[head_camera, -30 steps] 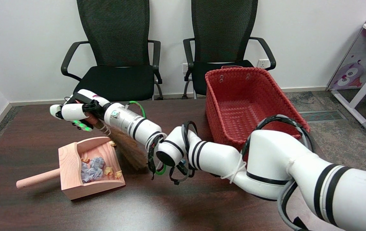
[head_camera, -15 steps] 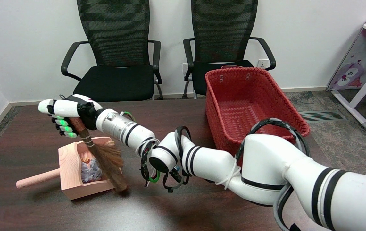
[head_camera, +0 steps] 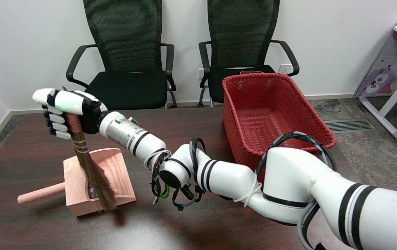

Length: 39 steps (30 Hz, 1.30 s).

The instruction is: Sweep the paper ball into the dustpan.

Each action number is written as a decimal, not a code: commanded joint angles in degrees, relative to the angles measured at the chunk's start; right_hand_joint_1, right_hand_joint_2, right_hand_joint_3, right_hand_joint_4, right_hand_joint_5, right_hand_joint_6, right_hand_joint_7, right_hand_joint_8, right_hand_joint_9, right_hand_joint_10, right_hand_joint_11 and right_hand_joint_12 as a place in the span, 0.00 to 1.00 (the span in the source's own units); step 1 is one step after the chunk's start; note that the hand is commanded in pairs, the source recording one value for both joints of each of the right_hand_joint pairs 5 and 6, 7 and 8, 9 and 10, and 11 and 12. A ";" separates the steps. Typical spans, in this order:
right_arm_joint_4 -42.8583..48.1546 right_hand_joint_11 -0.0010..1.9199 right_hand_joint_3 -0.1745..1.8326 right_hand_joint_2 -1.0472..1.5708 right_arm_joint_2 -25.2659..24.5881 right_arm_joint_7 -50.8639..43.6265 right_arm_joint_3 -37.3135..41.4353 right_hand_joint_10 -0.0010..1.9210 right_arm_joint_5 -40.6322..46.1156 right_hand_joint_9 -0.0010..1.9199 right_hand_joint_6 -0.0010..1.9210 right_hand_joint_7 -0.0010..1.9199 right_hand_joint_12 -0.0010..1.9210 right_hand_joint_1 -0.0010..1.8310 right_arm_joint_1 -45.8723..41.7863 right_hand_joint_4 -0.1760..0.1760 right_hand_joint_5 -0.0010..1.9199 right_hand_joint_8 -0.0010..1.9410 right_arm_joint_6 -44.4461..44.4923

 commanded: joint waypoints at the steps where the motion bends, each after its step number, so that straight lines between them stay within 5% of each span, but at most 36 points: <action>1: -13.14 1.00 0.86 0.91 6.35 3.25 6.74 1.00 0.19 1.00 1.00 1.00 1.00 0.37 -2.24 0.53 1.00 0.99 -4.03; 14: -21.03 1.00 0.81 0.95 16.06 2.08 10.49 1.00 9.60 1.00 1.00 1.00 1.00 0.35 -2.21 0.55 1.00 0.99 -3.57; 21: -15.90 1.00 0.76 0.96 20.40 -2.96 6.66 1.00 3.91 1.00 1.00 1.00 1.00 0.37 4.25 0.55 1.00 0.99 5.76; 32: 3.27 1.00 0.75 0.93 15.32 -10.80 -2.46 1.00 0.72 1.00 1.00 1.00 1.00 0.41 14.94 0.54 1.00 0.99 14.51; 39: 5.34 1.00 0.79 0.92 14.88 -15.27 -3.52 1.00 0.66 1.00 1.00 1.00 1.00 0.42 15.98 0.52 1.00 0.99 16.53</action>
